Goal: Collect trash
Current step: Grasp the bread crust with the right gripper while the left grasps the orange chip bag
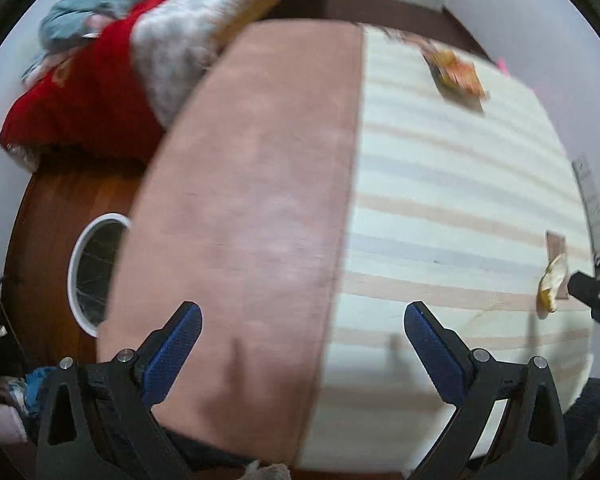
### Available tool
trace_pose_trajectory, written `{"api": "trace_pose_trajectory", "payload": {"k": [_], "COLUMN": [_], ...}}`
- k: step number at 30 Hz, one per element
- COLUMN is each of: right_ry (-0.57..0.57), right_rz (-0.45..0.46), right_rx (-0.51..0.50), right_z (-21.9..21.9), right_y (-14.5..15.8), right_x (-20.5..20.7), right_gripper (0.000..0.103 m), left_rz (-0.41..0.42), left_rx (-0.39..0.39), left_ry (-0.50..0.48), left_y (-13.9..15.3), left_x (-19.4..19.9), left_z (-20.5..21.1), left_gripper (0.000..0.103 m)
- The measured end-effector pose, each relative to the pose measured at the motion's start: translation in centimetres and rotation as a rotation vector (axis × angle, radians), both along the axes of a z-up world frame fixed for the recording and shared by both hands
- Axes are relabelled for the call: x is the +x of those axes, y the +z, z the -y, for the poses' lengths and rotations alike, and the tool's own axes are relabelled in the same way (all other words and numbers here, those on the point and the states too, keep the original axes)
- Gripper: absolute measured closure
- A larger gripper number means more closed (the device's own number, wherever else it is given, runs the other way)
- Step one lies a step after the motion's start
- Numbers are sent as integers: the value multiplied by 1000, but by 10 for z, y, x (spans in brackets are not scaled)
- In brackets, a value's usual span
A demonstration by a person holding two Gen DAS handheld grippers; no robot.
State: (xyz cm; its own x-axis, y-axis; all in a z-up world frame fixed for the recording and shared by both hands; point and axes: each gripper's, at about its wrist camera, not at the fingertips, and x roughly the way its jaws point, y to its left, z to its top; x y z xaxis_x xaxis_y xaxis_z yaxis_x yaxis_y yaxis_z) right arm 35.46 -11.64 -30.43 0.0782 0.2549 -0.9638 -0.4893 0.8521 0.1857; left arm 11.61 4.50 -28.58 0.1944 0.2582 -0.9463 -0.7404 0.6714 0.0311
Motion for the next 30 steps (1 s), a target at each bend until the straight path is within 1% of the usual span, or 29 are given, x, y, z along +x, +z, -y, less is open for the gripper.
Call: {"api": "trace_pose_trajectory", "payload": {"k": [1,2,5,6,7,8,9,10,11,13,15,17,18,22,24,25,27,29,30], "right_ry": [-4,-7,-13,-10,-9,-9,-5,9,19,36,45,49,44,57,56,59,54,63,48], "right_rz": [-1,-7,-24,-17,-6,-1,31,51,84,130,147,141,129,101,70,65,58,-14,-51], "right_rx": [-7,-14,-19,-23,-31,-40,-43,-43,-70,-70,-56,-27,3,91,135,147,160,150,155], "right_z": [2,3,1,-2,-6,-8,-11,-13,-15,-15,-14,-11,-9,-9,-9,-9,-9,-8,-7], "right_y": [-9,-17,-39,-45,-49,-52,-51,-51,-50,-49,-46,-38,-30,-3,5,9,15,11,7], "right_x": [8,14,27,30,29,30,28,25,23,18,16,16,18,42,59,67,81,92,94], "right_gripper": [7,14,25,27,33,35,40,49,61,66,71,87,91,91,94,96,96,95,94], "left_rz": [-17,-32,-59,-64,-70,-72,-76,-79,-82,-82,-72,-48,-37,4,14,17,26,17,2], "left_rx": [5,9,22,22,24,27,31,34,38,37,27,7,2,-6,14,16,21,47,59], "left_ry": [-7,-12,-21,-24,-25,-27,-31,-37,-43,-55,-60,-68,-71,-96,-103,-106,-105,-117,-121], "left_y": [-5,-9,-19,-20,-21,-20,-20,-19,-19,-19,-15,-8,-5,9,15,18,23,24,22], "left_x": [7,14,21,23,22,20,20,20,20,22,26,36,41,81,99,109,124,129,129], "left_z": [4,7,15,16,18,18,19,20,21,23,22,19,16,2,-6,-11,-20,-22,-24], "left_gripper": [0,0,0,0,0,0,0,0,0,0,0,0,0,0,0,0,0,0,0]}}
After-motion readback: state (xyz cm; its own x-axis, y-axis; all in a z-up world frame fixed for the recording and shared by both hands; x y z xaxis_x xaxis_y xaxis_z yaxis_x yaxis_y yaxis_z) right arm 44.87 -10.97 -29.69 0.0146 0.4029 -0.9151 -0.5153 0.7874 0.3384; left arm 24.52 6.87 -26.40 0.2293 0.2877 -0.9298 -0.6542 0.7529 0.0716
